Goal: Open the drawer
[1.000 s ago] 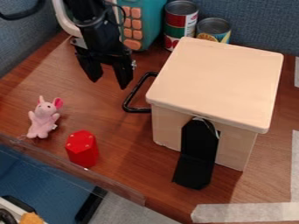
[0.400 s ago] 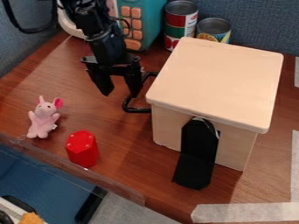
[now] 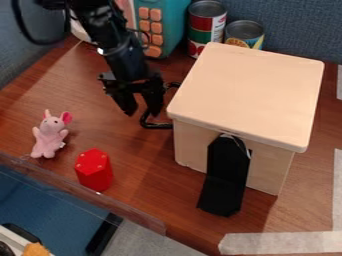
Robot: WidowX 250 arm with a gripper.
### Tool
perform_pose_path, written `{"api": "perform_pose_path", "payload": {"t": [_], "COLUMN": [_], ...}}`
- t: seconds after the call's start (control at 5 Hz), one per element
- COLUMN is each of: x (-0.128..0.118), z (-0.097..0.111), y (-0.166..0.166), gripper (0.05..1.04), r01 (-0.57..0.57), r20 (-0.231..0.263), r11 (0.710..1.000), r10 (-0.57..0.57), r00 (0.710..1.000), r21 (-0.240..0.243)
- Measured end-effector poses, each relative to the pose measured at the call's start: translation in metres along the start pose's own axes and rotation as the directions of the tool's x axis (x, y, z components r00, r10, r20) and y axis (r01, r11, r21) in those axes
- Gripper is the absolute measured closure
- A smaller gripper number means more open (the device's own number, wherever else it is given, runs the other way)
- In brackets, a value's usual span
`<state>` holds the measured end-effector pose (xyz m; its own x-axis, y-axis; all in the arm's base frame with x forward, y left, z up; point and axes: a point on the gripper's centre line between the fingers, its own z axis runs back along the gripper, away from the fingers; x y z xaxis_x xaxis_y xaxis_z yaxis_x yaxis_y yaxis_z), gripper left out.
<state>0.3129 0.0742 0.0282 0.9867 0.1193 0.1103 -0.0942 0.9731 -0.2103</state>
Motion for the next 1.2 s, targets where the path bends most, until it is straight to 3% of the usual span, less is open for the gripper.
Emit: {"api": "perform_pose_path", "payload": {"t": [0.2, 0.4, 0.8, 1.2], "x": [0.002, -0.001, -0.008, -0.009], "z": [-0.003, -0.004, 0.010, 0.041], "y": [0.006, 0.009, 0.034, 0.077], "gripper": [0.687, 0.902, 0.947, 0.948], "r01": [-0.004, 0.010, -0.021, -0.028], "r20": [0.008, -0.002, -0.019, -0.055], "r11": [0.999, 0.998, 0.996, 0.987], "r10": [0.004, -0.009, 0.023, 0.037], "r00": [1.000, 1.000, 1.000, 0.998], "r21": [0.041, 0.057, 0.085, 0.157]}}
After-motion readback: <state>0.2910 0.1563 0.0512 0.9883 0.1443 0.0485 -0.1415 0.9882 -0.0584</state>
